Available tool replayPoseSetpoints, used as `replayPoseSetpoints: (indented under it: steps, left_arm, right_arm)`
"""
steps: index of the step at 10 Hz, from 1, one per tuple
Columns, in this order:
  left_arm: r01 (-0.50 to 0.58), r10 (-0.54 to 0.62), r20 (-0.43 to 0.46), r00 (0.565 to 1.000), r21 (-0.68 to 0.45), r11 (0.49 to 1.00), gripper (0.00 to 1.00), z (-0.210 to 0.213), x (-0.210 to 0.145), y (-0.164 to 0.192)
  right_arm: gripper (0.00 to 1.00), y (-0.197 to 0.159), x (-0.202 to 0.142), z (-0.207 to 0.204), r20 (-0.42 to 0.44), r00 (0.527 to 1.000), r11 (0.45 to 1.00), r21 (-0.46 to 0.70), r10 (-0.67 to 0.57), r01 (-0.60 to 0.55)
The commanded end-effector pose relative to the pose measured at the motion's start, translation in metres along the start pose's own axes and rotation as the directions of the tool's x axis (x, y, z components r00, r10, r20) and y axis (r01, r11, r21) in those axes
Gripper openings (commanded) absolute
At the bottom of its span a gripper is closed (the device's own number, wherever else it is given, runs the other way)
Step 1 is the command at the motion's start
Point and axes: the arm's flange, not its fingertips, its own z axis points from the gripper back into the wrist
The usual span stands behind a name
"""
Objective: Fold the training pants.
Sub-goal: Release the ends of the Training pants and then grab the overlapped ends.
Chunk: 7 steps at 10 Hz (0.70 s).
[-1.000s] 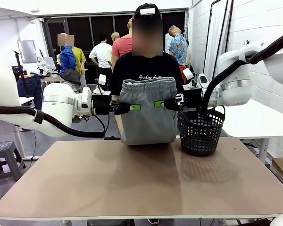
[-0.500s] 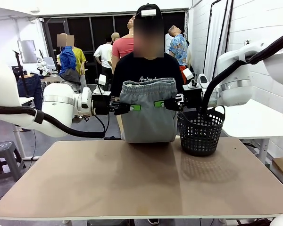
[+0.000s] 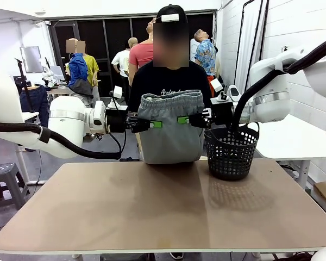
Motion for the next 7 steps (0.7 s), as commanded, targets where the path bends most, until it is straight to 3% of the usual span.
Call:
replayPoseSetpoints:
  steps: [1,7]
  left_arm:
    - [0.007,-0.008,0.017,1.0,0.011,1.0,0.0,-0.0016,0.0056,-0.0029]
    - [0.007,-0.008,0.017,1.0,0.011,1.0,0.0,-0.0016,0.0056,-0.0029]
  right_arm:
    - [0.0,0.0045,0.0016,0.0018,0.028,1.0,1.0,-0.001,0.001,-0.001]
    - [0.0,0.0045,0.0016,0.0018,0.028,1.0,1.0,-0.001,0.001,-0.001]
